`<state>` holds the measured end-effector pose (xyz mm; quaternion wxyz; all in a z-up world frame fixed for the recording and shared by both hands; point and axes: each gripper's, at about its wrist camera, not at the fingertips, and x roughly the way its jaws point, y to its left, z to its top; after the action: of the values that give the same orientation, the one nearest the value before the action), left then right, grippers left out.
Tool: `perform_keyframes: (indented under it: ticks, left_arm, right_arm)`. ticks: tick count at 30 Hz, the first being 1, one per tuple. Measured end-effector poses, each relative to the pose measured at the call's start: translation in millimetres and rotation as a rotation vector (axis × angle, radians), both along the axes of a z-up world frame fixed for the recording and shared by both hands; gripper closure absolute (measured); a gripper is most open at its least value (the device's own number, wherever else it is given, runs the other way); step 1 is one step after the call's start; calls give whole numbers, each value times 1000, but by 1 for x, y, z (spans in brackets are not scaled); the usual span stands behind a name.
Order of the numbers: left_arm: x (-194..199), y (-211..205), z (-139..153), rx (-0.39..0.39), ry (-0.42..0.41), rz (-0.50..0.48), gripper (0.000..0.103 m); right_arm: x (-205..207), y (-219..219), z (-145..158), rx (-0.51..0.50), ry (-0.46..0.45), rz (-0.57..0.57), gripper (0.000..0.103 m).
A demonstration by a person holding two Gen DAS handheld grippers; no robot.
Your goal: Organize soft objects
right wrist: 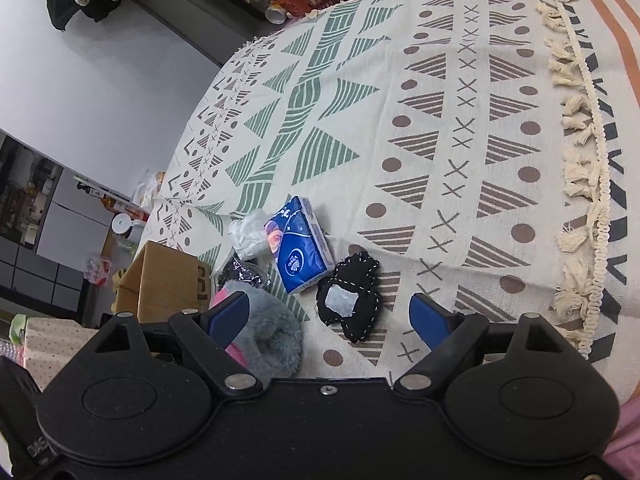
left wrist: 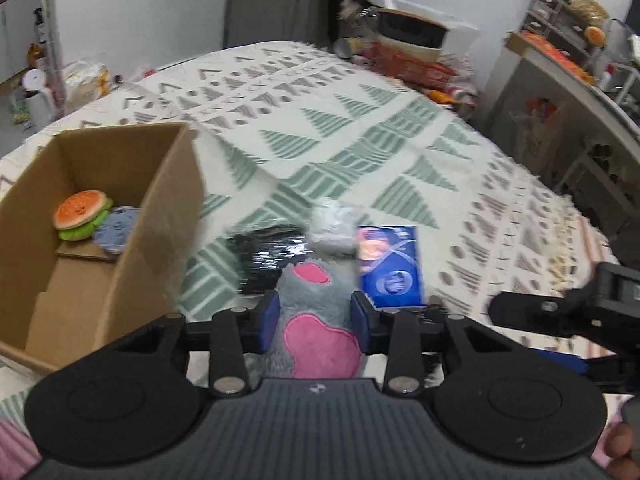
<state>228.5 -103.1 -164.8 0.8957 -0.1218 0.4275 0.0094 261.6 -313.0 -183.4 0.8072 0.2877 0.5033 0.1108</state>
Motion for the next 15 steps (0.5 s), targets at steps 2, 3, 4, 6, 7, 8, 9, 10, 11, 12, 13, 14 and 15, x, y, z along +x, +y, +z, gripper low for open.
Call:
perform_keyframes:
  ticks: [2, 3, 4, 6, 7, 8, 9, 10, 11, 12, 13, 14, 15]
  left_arm:
    - [-2, -3, 0, -28, 0, -18, 66]
    - [-3, -4, 1, -35, -4, -22, 66]
    - [-3, -5, 1, -45, -6, -22, 66]
    - [-4, -3, 2, -96, -5, -21, 66]
    - [-4, -1, 2, -119, -2, -19, 66]
    - [-4, -1, 3, -141, -1, -17, 66]
    - [-5, -1, 3, -159, -2, -20, 66]
    - [-6, -3, 4, -172, 0, -25, 66]
    - [-8, -4, 5, -189, 4, -33, 67]
    - [-9, -6, 5, -212, 7, -41, 67]
    - [-10, -7, 5, -242, 10, -52, 67]
    - [-11, -9, 4, -276, 18, -65, 67]
    - [-12, -11, 3, -293, 27, -73, 67]
  right_arm:
    - [1, -1, -1, 3, 5, -3, 17]
    - [0, -1, -2, 6, 7, -3, 17]
    - [0, -1, -2, 9, 7, -3, 17]
    - [0, -2, -1, 15, 5, -2, 17]
    - [0, -2, -1, 19, 4, -1, 17]
    - [-1, -2, 0, 23, 3, 0, 17]
    - [-1, -2, 0, 27, 2, 0, 17]
    - [-2, -3, 1, 34, 2, 0, 17]
    - [-2, -3, 1, 42, 2, 1, 17]
    - [-2, -3, 1, 49, 2, 2, 17]
    - [-2, -4, 1, 57, 2, 3, 17]
    - [-3, -3, 1, 65, 4, 6, 17]
    - [-3, -3, 0, 71, 6, 10, 18]
